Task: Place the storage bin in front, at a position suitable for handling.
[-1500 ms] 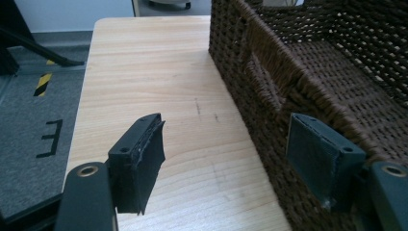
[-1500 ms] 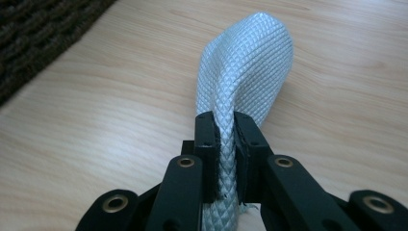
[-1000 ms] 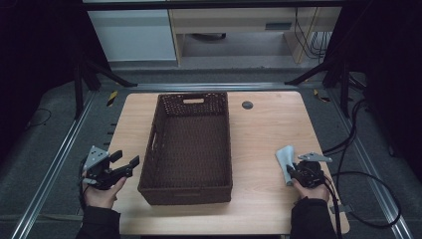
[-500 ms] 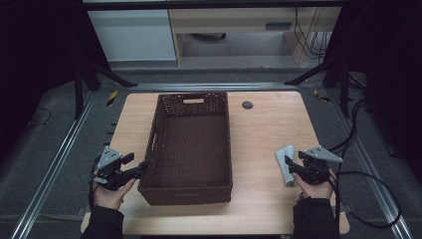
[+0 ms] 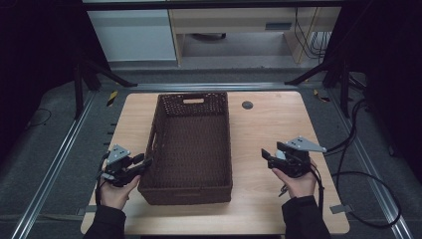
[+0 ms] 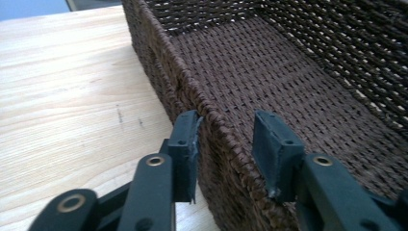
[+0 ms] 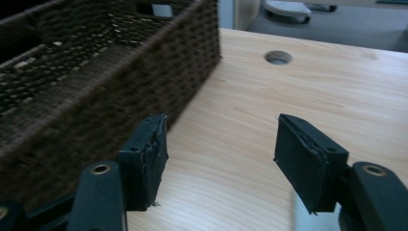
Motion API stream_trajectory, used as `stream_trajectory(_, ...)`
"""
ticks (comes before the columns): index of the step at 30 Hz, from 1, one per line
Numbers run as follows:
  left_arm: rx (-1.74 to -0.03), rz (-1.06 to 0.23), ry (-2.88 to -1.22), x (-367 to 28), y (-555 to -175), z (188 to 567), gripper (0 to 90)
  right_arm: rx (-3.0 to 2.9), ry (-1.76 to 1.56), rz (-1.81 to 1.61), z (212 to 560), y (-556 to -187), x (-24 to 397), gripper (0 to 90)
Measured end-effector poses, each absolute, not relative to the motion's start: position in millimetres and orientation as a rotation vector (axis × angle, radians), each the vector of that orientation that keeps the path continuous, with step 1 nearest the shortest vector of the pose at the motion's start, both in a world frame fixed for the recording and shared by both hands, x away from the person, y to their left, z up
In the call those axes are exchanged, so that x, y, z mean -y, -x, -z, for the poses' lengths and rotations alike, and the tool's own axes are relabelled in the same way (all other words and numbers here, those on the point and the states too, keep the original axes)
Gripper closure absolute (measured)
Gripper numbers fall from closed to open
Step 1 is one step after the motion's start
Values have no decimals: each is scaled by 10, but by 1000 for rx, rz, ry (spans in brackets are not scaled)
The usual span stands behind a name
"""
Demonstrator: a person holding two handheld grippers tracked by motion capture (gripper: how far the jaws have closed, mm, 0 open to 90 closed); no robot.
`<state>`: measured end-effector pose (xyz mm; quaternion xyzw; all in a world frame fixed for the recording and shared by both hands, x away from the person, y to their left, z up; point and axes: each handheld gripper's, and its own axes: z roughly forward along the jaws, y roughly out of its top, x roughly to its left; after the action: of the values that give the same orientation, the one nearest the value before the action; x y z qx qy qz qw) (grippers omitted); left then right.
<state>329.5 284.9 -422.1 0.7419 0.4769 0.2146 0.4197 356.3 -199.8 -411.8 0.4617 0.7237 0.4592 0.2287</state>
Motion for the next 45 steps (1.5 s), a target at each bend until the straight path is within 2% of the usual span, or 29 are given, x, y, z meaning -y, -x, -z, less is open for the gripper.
stream_trajectory(12, -1212, -564, -1852, -2805, -3302, 4235, 661, -2059, -1191, -1359, 3999, -3629, 1534, 316)
stream_trajectory(23, -1202, -573, -1864, -2705, -3287, 4233, 655, -2155, -1126, -1359, 4083, -3769, 1182, 362)
stream_trajectory(26, -1202, -568, -1858, -2668, -3293, 4239, 651, -2173, -1119, -1309, 4150, -3823, 1148, 448)
stream_trajectory(28, -1202, -567, -1853, -2653, -3296, 4242, 651, -2181, -1118, -1303, 4160, -3832, 1141, 467)
stream_trajectory(29, -1201, -563, -1850, -2633, -3302, 4245, 650, -2200, -1102, -1277, 4180, -3840, 1133, 563)
stream_trajectory(30, -1201, -563, -1850, -2633, -3302, 4245, 650, -2200, -1102, -1277, 4180, -3840, 1133, 563)
stream_trajectory(32, -1203, -569, -1850, -2608, -3296, 4246, 650, -2225, -1096, -1274, 4228, -3823, 1136, 618)
stream_trajectory(41, -1163, -552, -1872, -2577, -3244, 4234, 632, -2227, -1118, -1272, 4217, -3686, 1219, 622)
stream_trajectory(43, -1166, -553, -1871, -2582, -3275, 4220, 575, -2236, -1123, -1275, 4197, -3665, 1231, 628)
stream_trajectory(44, -1176, -584, -1866, -2589, -3294, 4205, 533, -2240, -1116, -1281, 4186, -3664, 1234, 606)
stream_trajectory(45, -1180, -586, -1866, -2604, -3325, 4187, 520, -2228, -1111, -1279, 4171, -3665, 1233, 541)
